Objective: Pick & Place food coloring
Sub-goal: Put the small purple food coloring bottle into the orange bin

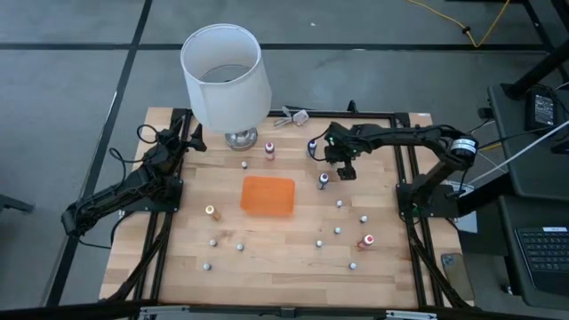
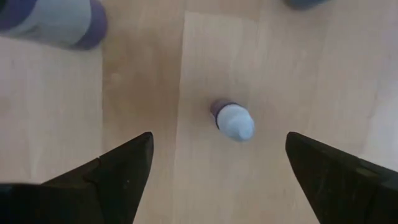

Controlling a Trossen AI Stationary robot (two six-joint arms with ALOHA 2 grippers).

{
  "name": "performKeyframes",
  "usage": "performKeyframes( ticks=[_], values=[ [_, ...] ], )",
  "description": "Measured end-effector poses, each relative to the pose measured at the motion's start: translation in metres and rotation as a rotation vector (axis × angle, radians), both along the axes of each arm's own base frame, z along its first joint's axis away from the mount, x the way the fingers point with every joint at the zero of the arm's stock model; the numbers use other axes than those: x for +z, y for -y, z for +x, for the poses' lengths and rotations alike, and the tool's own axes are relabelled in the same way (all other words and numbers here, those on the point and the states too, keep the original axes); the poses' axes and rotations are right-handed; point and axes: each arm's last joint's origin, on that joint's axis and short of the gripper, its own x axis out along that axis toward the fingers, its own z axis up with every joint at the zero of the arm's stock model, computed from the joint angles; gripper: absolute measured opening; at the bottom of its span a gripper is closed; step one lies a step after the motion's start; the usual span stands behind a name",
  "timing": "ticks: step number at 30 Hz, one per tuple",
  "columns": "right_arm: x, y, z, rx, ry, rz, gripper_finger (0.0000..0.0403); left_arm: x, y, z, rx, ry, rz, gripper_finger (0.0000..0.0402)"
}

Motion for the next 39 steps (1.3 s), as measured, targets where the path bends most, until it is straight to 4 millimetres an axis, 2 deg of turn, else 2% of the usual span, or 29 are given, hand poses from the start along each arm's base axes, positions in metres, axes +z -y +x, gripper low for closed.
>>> performKeyframes(
  ticks=[7,28,39],
  values=[
    [-0.0068,0.0044,0.0021,0.013,-0.002,0.005,0.0353,0.0,0.0,0.0,0.0,0.0,0.0,0.0391],
    [-0.006,0.004,0.0021,-0.013,0.011,0.027,0.018,0.0,0.0,0.0,0.0,0.0,0.0,0.0391],
    [-0.0059,0.0033,0.0025,-0.014,0.024,0.052,0.015,0.0,0.0,0.0,0.0,0.0,0.0,0.0391]
  ],
)
